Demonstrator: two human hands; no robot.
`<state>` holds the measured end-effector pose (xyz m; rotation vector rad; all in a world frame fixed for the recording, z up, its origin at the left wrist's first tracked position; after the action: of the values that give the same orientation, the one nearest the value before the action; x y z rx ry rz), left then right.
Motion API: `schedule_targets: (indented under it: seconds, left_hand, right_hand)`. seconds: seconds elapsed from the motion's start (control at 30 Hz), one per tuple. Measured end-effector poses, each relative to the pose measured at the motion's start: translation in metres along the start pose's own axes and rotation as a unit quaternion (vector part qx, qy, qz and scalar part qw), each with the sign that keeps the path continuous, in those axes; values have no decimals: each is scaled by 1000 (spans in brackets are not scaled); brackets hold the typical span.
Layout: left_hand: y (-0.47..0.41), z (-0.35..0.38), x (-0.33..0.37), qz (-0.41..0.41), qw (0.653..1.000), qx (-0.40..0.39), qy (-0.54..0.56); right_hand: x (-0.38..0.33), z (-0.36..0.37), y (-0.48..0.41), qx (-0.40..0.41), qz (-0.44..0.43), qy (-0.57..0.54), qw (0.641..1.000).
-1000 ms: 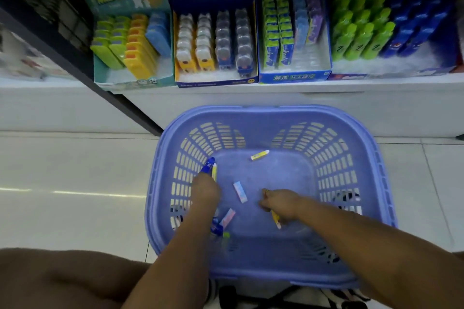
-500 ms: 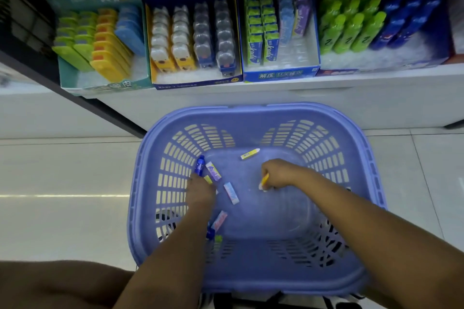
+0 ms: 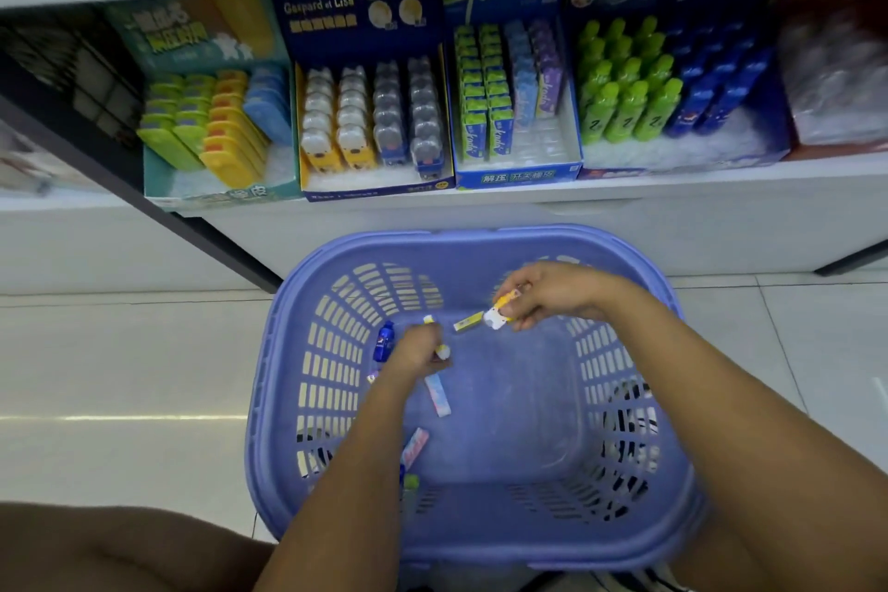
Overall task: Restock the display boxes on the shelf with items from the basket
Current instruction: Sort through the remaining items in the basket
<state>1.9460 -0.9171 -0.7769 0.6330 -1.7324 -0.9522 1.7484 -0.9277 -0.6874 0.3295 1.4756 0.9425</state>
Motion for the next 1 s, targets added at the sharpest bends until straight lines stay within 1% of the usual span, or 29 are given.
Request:
schedule_targets:
  seconds: [0.03,0.07,0.13,0.2,0.23,0.3,0.33,0.4,0.47,0.53,0.63,0.7,0.83,0.93,1.0]
  left_hand:
    - [8,1,11,10,995,-31,93]
    - [18,3,21,28,984,-66,163]
    - [42,3,42,76,958,-135,239]
    - [66,1,63,121,946,-176,245]
    - [76,-1,73,140,944,-186,236]
    - [96,-6,90,181,942,-187,211]
    - [103,-10,97,203,943,-179,194]
    - [114,-21,106,240,947,-134,165]
    - [122,-34,112,262,951,-71,150]
    - [127,-47,114,266,951,-23,157]
    - [132,-68,114,263,945,29,191]
    - [134,-82,113,259,937,51,228]
    - [135,-104,106,268,916,81,287]
    - [132,-117,101,271,913,116,280]
    - [130,-124,98,270,911,125,285]
  right_hand:
    - [-7,-1,4,5,-19,-2,1000]
    - [-13,-2,9,15,-42,0,999]
    - [-27,0,19,46,-90,-7,995]
    - [-41,5,29,58,-130,-31,989]
    - [-48,8,34,44,-146,-47,987]
    - [-62,14,46,-13,-178,-69,982]
    - [-69,17,53,-31,-199,-67,977]
    - [-84,23,64,-18,-256,-53,965]
    - [-98,31,69,39,-316,-41,947]
    - [-111,39,68,97,-369,-17,924]
    - [-130,55,62,143,-424,64,892]
    - [-143,68,53,166,-448,105,872]
    - [-165,97,25,235,-476,137,836]
    - [-173,115,4,245,-472,221,818]
    - [-174,124,-8,249,-461,268,808]
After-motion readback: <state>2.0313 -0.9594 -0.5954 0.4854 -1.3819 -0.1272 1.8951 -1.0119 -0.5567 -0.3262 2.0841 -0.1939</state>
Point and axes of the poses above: each hand's wrist, its own y-axis away from the middle knuckle, its own z-axis out of the palm, x = y × z, the point moved 1 cm from there along -y, towards the middle knuckle, and after that the axes turned 13 degrees about -y, right-handed, at the moved point
